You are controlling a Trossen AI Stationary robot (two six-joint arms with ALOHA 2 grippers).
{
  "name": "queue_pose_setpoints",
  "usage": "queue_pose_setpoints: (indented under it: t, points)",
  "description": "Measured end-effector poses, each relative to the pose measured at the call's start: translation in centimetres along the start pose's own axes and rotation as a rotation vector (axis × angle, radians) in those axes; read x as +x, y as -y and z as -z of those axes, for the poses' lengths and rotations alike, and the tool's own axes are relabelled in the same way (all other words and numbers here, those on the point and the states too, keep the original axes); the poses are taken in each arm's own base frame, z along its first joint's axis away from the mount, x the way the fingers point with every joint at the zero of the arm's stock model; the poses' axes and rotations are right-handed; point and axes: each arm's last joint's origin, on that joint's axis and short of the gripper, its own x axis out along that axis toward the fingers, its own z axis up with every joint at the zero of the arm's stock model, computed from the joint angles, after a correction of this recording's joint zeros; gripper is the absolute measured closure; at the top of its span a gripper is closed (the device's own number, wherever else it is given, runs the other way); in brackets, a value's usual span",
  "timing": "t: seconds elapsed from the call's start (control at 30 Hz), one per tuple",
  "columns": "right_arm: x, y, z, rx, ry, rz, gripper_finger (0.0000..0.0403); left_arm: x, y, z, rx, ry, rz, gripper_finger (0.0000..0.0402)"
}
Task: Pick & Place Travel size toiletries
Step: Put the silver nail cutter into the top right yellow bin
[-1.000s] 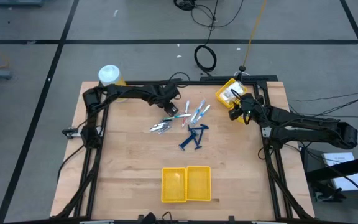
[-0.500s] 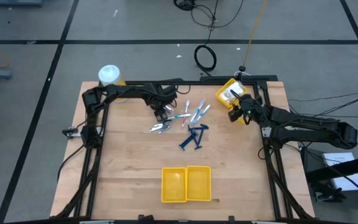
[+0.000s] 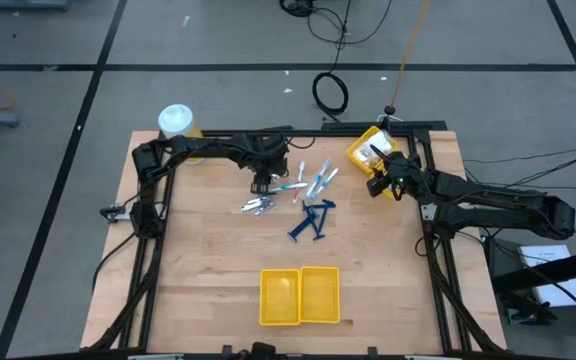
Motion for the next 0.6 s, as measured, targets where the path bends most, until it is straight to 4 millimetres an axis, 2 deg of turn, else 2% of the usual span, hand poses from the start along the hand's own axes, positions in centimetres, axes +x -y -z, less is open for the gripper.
queue_pose_setpoints:
  t: [0.2,0.47,0.6]
  points:
    - [0.0,0.0,0.0,-0.003,0.0,0.0,0.0221,0.5,-0.9,1.0,-0.051,0.021,0.061,0.0216]
    - [0.0,0.0,0.0,-0.002,0.001,0.0,0.0221,3.0,-0.7,1.8,-0.058,-0.03,0.154,0.0216]
    - [0.0,0.0,0.0,-0.003,0.001,-0.001,0.0223,3.3,-0.4,1.8,-0.064,-0.074,0.129,0.0216]
